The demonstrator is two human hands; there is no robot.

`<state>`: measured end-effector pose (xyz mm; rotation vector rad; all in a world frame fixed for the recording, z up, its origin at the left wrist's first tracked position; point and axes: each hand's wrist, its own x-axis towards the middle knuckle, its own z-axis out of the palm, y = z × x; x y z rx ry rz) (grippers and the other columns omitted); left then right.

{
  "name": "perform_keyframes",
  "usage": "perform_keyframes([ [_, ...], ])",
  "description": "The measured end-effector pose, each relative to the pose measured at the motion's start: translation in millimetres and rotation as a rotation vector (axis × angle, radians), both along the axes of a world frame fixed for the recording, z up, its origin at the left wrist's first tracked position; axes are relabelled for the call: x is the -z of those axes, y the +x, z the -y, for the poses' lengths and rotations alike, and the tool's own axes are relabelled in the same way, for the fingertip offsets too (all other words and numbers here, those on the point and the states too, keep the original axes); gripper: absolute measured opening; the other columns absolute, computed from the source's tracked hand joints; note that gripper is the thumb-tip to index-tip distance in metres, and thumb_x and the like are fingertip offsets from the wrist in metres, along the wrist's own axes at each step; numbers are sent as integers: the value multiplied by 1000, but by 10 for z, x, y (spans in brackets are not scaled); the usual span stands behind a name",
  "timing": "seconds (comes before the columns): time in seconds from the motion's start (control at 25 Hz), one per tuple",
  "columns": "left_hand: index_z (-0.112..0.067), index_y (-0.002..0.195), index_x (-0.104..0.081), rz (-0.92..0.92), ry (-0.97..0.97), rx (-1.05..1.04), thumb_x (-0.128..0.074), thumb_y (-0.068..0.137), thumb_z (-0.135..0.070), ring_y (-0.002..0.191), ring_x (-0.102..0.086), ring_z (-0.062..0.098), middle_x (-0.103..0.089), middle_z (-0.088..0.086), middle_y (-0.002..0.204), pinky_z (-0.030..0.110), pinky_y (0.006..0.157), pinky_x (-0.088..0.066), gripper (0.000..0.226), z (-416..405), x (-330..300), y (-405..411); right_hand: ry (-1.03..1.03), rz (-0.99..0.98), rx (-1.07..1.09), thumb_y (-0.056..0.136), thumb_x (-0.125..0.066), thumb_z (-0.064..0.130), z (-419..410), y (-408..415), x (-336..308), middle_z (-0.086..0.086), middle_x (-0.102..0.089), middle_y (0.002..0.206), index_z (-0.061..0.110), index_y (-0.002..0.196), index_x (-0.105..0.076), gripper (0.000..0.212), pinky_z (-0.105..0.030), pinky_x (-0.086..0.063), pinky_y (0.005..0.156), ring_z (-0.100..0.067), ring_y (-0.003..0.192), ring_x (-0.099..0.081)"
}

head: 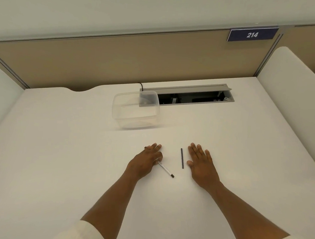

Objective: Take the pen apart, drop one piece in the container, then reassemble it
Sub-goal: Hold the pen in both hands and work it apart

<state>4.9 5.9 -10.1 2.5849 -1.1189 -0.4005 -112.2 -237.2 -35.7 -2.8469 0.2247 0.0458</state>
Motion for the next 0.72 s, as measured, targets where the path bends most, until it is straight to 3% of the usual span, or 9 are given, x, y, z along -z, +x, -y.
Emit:
perform_keyframes([
  [0.08,-24,110,-51,-1,-18,-54,-42,98,-8,142,-31,14,-42,-9,149,40,99,-47,22,-41,-26,-37,54,9,27,105,-34,32,-21,15,-20,6,-10,165,18,157,-18,56,-38,1,124,-15,154,-6],
  [0.12,-26,111,-49,12,-26,-84,-41,96,-9,130,-43,17,-51,-11,134,40,88,-51,24,-57,-49,-50,99,12,52,105,-35,32,-45,36,-44,5,-13,165,17,156,-20,55,-38,0,124,-15,153,-7],
  [0.2,-32,100,-43,40,-26,-148,-40,94,-13,90,-54,21,-53,-12,98,35,66,-47,20,-91,-106,-68,210,43,127,104,-39,29,-103,69,-124,1,-26,162,15,153,-30,52,-38,-5,124,-19,152,-16],
  [0.28,-32,94,-39,54,-16,-202,-40,95,-19,72,-51,23,-53,-10,85,31,59,-39,13,-123,-172,-67,248,184,169,102,-47,22,-161,93,-224,-4,-52,145,12,140,-51,39,-40,-24,118,-27,141,-39],
  [0.36,-31,93,-38,85,-40,-226,-44,97,-22,68,-50,22,-59,-11,84,30,57,-37,12,-154,-232,-79,239,330,165,98,-52,15,-234,107,-335,-2,-69,109,15,111,-67,19,-40,-40,95,-30,110,-56],
  [0.44,-30,93,-37,109,-58,-240,-46,97,-22,68,-50,22,-60,-12,85,30,57,-37,13,-179,-294,-110,283,357,139,98,-50,15,-328,120,-439,0,-66,84,16,89,-65,18,-39,-42,78,-28,87,-52],
  [0.72,-30,93,-37,126,-102,-247,-47,97,-19,71,-51,21,-58,-11,86,36,57,-45,15,-214,-434,-289,581,229,120,99,-49,34,-530,168,-634,4,-57,65,17,78,-59,29,-28,-36,58,-14,64,-47],
])
